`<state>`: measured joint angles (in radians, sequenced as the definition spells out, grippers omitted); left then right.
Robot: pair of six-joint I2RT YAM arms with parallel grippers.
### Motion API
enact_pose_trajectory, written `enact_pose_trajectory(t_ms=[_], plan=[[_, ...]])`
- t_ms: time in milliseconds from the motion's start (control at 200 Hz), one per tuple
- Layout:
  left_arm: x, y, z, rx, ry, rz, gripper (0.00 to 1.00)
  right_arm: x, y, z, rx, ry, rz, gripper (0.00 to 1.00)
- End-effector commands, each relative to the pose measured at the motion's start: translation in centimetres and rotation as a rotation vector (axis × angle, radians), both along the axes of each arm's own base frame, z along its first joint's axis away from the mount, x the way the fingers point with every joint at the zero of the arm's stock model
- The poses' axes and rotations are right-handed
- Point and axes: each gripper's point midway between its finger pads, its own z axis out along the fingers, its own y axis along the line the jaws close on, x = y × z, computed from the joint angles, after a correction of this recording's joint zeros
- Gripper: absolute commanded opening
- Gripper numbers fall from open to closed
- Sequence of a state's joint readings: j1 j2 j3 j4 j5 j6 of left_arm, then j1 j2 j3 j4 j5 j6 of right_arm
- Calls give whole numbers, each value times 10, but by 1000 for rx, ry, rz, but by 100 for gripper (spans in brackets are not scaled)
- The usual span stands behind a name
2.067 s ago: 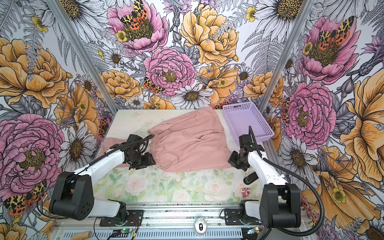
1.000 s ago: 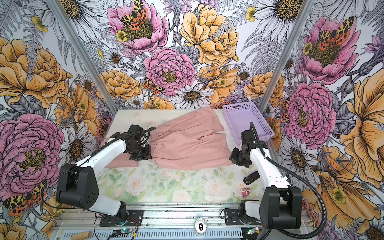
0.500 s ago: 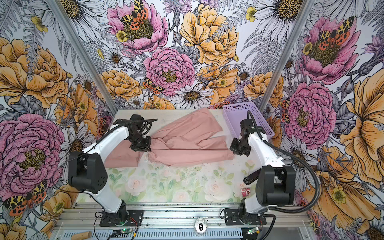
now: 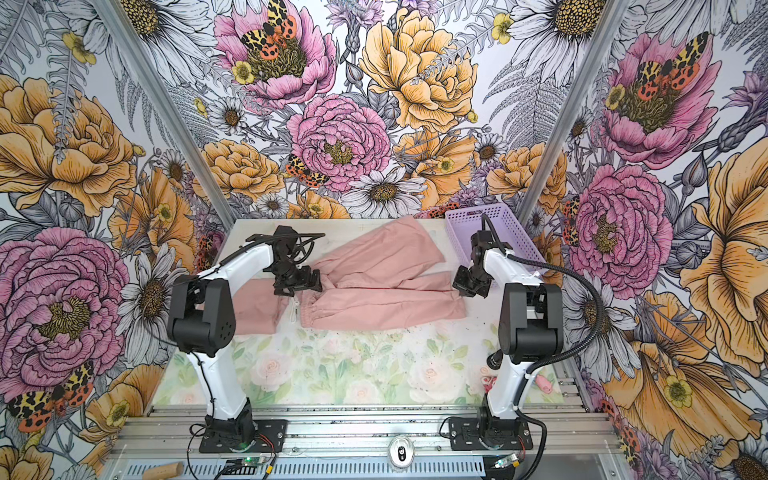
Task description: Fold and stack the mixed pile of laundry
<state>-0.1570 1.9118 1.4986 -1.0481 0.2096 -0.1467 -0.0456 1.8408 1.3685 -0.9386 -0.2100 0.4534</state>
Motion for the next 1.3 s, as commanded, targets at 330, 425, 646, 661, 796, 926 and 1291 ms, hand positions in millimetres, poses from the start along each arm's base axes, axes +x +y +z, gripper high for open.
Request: enact_pose_trajectory(t_ms=[330,425,646,661,796,926,1291], plan=[[-50,7,14,-118,-161,129,82,5,5,19,18,-79,32,0],[-50,-4,9,-154,-214,123,70,6,5,18,21,-83,36,0],[-46,-13,-1,-187,-272,93,57,9,6,22,27,-95,44,0],[-46,-14,-2,-190,-274,91,57,8,6,21,29,-94,45,0],[-44,-19,-6,-217,-290,72,52,8,5,20,28,-91,45,0],[-44,-22,-10,-253,-297,66,47,7,5,18,28,-89,45,0],[-48,-20,-8,-297,-301,88,2,7,5,19,31,-93,45,0]])
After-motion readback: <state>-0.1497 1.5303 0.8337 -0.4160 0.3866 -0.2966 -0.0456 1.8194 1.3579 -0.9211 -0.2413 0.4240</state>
